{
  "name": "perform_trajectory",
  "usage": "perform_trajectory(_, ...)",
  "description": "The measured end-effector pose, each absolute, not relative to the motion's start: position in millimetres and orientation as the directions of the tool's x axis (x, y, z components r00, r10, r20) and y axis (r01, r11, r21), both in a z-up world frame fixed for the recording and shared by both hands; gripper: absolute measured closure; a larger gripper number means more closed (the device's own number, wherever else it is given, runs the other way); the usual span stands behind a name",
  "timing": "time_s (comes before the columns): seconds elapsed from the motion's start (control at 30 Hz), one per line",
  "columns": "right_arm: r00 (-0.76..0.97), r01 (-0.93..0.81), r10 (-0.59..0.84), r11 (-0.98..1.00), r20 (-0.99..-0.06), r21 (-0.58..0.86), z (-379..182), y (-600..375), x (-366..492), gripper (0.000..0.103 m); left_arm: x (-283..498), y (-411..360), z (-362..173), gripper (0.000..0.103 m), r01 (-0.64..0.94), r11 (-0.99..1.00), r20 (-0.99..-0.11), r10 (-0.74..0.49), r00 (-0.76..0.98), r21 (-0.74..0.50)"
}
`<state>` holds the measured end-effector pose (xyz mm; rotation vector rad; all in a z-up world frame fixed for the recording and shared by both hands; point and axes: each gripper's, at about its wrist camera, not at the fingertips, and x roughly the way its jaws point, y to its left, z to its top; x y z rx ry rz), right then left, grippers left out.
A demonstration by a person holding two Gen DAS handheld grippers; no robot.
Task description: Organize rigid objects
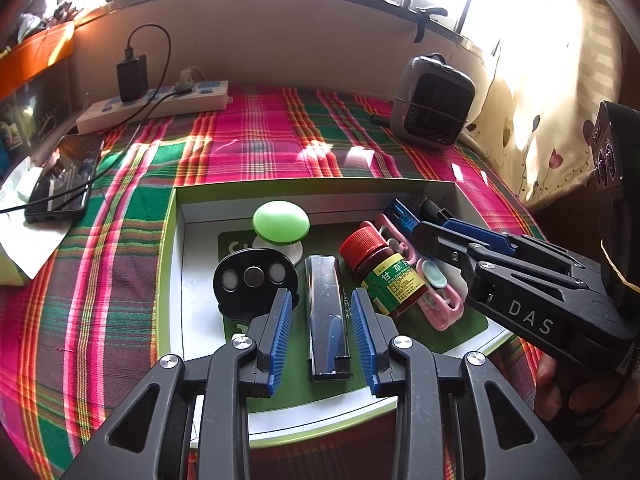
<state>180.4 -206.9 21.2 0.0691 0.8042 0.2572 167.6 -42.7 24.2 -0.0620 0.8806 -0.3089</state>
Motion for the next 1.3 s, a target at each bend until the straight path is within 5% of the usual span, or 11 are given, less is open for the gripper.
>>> perform_trajectory(1.3,0.68,-0.184,0.205,0.977,-0.704,0.107,28.1,-210.3,72.0,0.053,68.5,-27.0,35.9,0.072,0.142,0.986,-0.755,-0.158,0.636,-0.086)
